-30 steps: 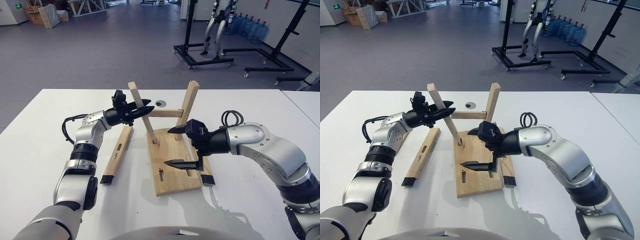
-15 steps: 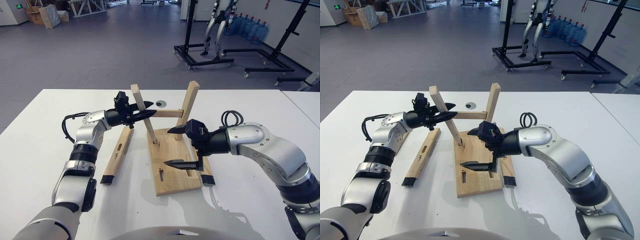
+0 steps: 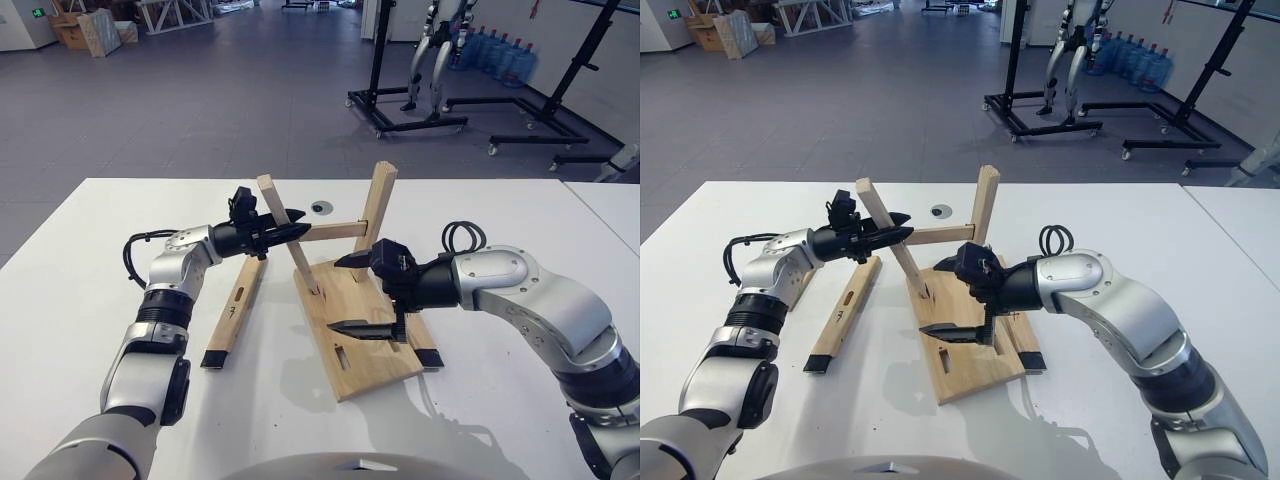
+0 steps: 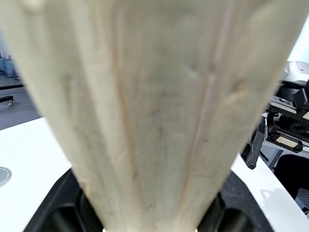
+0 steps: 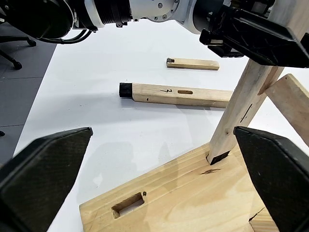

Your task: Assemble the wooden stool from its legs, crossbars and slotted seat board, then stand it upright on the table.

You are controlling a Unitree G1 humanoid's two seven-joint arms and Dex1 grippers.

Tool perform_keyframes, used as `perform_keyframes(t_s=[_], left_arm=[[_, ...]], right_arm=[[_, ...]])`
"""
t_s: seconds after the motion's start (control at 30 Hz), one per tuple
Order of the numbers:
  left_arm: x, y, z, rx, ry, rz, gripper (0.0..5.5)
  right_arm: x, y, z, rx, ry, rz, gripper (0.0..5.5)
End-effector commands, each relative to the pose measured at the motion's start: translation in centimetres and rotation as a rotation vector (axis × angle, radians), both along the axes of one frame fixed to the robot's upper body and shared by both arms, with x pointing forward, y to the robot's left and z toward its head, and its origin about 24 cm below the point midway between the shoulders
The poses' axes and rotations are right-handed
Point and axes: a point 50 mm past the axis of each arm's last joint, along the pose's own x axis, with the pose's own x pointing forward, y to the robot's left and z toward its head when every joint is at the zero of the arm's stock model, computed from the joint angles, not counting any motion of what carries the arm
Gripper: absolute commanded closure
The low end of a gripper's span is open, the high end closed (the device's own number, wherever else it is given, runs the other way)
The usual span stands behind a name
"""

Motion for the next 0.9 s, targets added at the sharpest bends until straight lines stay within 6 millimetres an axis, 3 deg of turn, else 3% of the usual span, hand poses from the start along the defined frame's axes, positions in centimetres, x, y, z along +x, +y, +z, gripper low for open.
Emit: perform_keyframes(t_s=[0.03,0.47,0.9], left_arm=[[-0.3,-0.2,-1.9,0.100,0.081,0.001,3.48],[0.1,-0.8,-0.8,0.083,0.108,-0.022,3.48],[0.2,-1.3,-1.2,0.166,0.124,-0.006,3.48]], right_arm=[[-0.1,0.2,0.1,-0.009,-0.005,0.003,0.10],[-0.1,0.3,0.1,-0.002,-0.007,0.001,0.10],[0.1,0.4,0.3,0.003,-0.016,-0.006,0.10]])
